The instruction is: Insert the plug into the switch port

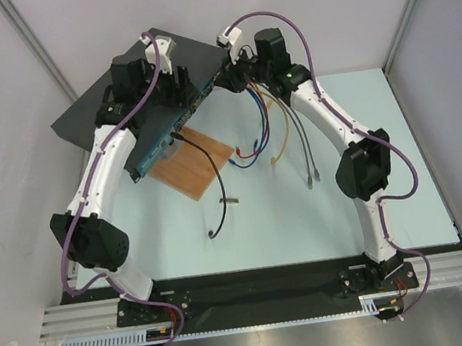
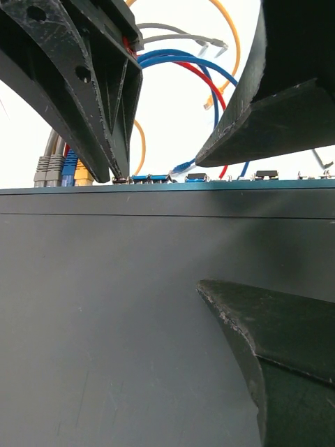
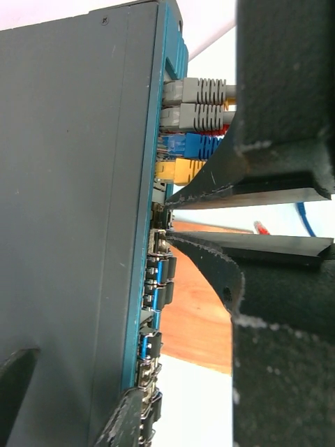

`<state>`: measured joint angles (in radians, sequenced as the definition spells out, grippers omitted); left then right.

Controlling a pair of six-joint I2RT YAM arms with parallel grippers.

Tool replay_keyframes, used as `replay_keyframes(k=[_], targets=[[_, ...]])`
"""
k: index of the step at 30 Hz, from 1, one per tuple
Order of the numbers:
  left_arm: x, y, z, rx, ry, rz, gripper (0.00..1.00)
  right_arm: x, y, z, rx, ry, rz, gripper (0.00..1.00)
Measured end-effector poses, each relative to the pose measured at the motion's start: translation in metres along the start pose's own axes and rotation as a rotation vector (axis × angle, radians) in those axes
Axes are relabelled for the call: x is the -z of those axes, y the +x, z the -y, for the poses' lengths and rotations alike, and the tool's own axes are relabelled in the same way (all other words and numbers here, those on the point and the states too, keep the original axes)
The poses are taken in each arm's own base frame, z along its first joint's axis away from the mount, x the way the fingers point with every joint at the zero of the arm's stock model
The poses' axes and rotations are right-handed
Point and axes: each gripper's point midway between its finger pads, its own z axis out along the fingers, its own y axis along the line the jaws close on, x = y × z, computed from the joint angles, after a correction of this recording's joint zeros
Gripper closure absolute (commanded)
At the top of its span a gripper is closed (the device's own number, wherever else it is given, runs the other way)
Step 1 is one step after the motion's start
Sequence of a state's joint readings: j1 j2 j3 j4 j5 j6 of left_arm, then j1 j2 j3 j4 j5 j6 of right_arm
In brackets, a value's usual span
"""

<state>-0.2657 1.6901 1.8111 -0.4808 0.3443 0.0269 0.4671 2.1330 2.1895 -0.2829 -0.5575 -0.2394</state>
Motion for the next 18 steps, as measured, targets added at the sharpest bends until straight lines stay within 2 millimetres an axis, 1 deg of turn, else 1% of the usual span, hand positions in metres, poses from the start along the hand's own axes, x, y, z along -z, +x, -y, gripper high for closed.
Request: replay_keyframes(k=[10,18], targets=[[-0.0025,0.0003,-0.0008,0.001,0.001,-0.002,0.30,-0.0058,-0.0016,0.0002,-0.054,-0.037,0.020,0.79],[-0.0029,0.0004,-0.0019,-0.002,0.000,-0.002,0.30,-0.0085,-0.0028,-0.0003,-0.060,-0.063,0.028,0.80]])
